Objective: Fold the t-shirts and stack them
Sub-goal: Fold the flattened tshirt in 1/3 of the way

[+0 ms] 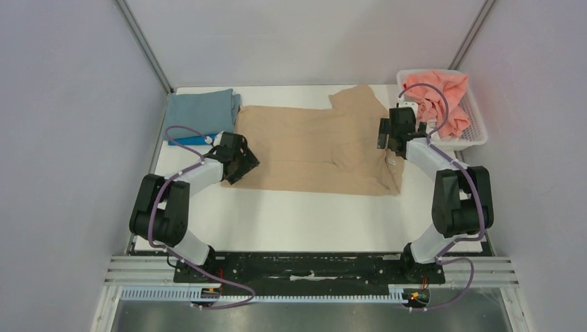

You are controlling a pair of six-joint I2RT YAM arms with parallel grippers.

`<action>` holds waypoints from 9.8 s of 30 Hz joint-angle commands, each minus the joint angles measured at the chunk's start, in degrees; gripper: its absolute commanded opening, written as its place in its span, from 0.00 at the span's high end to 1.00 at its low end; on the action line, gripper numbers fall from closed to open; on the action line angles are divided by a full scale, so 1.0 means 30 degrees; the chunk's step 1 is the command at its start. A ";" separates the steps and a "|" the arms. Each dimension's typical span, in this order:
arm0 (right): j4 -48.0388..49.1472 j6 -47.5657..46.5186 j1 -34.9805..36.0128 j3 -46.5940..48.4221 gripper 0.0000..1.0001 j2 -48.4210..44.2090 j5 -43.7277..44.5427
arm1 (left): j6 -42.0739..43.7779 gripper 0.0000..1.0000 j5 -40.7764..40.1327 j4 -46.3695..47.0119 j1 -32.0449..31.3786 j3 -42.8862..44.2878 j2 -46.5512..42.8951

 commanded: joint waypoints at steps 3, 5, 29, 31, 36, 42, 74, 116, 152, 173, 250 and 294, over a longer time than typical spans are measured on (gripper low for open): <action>-0.0735 0.0223 -0.0332 -0.3002 0.02 -0.3109 -0.3505 | 0.0921 0.17 -0.0274 -0.0604 0.0190 -0.0518 0.0006; -0.0805 0.0612 -0.0278 -0.4737 0.02 -0.5010 -0.3778 | 0.0929 0.17 -0.0216 -0.0683 0.0190 -0.0514 -0.0195; 0.3017 0.3393 0.2306 -1.2729 0.45 -0.9545 0.0841 | 0.0636 0.17 -0.0579 -0.0609 0.0190 -0.0736 0.0018; 0.4013 0.3165 0.2306 -1.2771 0.46 -0.9125 0.0665 | 0.0649 0.17 -0.0626 -0.0640 0.0190 -0.0718 0.0095; 0.5132 0.3352 0.2285 -1.2584 0.48 -0.8338 0.0389 | 0.0635 0.17 -0.0783 -0.0699 0.0219 -0.0689 0.0205; 0.2979 0.3525 0.2243 -1.1807 0.74 -0.7764 0.2550 | 0.0594 0.18 -0.1627 -0.1214 0.0331 -0.0590 0.0207; -0.1548 -2.6483 0.0490 -0.7281 0.98 -0.8877 -0.1235 | 0.0812 0.21 -0.1880 -0.1904 0.1447 -0.0367 0.1124; 0.0401 -0.1098 0.3800 -0.8274 0.16 -0.6290 0.3708 | 0.0723 0.21 -0.0125 -0.0991 0.1449 -0.1217 0.0234; -0.9048 -2.5557 -0.1334 -0.1657 1.00 -0.5097 -1.1291 | 0.1075 0.22 -0.2049 -0.2262 0.1625 -0.0363 0.1115; -0.7144 -2.7042 -0.3463 -0.1022 0.38 -0.2954 -1.2361 | 0.1163 0.24 -0.2142 -0.2348 0.1654 -0.0157 0.1120; 1.0996 0.1443 -0.1788 -1.3708 0.67 -0.9717 -0.6686 | 0.1365 0.24 -0.0713 -0.1373 0.1640 -0.0776 0.0788; -0.1997 -2.0668 0.0803 0.2025 0.68 0.2517 -1.1455 | 0.1427 0.24 -0.1238 -0.1724 0.1654 -0.0479 0.1155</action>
